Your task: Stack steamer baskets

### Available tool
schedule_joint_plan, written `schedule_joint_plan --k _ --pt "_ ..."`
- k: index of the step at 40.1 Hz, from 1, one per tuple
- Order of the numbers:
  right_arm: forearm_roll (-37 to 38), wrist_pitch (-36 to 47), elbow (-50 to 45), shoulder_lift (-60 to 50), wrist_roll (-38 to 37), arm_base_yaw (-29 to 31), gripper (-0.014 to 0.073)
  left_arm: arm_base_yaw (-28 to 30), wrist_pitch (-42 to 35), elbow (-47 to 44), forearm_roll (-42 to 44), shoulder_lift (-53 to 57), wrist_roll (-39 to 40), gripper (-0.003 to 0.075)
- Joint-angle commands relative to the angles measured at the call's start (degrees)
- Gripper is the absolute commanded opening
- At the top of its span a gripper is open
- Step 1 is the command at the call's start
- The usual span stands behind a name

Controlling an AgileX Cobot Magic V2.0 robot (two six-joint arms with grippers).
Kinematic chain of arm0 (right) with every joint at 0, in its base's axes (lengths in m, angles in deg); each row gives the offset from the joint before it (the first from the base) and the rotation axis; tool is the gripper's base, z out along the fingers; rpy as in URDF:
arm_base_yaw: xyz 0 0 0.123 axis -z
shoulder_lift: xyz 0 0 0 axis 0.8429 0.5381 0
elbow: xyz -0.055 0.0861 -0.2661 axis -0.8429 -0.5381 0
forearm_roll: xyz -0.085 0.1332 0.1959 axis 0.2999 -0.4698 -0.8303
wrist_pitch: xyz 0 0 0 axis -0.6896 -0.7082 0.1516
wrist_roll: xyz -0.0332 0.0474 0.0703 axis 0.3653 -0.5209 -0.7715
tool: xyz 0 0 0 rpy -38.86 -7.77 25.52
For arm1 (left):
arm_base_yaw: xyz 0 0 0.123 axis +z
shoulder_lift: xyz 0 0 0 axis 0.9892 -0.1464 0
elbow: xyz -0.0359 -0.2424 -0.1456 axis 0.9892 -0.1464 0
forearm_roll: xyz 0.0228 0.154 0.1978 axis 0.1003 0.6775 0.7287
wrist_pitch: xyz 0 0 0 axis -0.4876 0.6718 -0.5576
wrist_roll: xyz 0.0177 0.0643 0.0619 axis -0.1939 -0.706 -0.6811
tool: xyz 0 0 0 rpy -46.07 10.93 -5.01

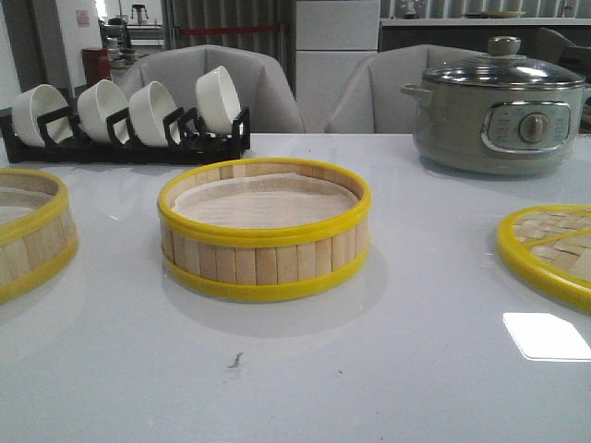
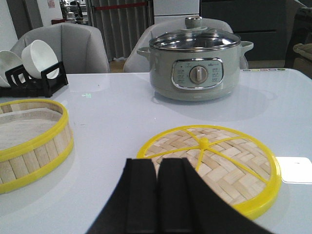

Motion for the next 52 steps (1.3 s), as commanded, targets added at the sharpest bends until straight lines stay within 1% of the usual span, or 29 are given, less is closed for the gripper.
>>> schedule_joint_plan --k 1,29,33,35,38,41,46,50,52 --pt "0.2 4.8 0.8 -1.2 0.6 0.0 0.0023 -0.5 -4.9 -0.1 -0.5 0.9 0.1 0.0095" --pt "0.2 4.8 0.8 -1.2 0.6 0.0 0.0023 -0.5 -4.9 -0.1 0.4 0.9 0.1 0.0095" --pt "0.2 4.8 0.8 -1.2 0.6 0.0 0.0023 -0.7 -4.7 0.7 -4.9 0.7 1.8 0.0095" --pt "0.2 4.8 0.8 -1.2 0.6 0.0 0.0023 -1.0 -2.8 2.4 -5.6 0.1 1.8 0.0095" --pt "0.2 4.8 0.8 -1.2 0.6 0.0 0.0023 -1.2 3.7 8.5 -6.4 -2.6 1.8 0.0095" --pt "0.2 4.8 0.8 -1.2 0.6 0.0 0.0023 -1.2 14.2 18.0 -4.8 -7.7 1.8 0.0095" --pt "0.2 4.8 0.8 -1.2 0.6 0.0 0.0023 -1.2 28.8 37.8 0.5 -21.0 1.8 0.0095" --pt "0.2 4.8 0.8 -1.2 0.6 0.0 0.0023 -1.1 37.0 51.8 2.7 -30.3 1.8 0.0095" --pt "0.2 4.8 0.8 -1.2 0.6 0.0 0.0023 -1.2 40.6 57.0 3.3 -33.4 1.8 0.0095"
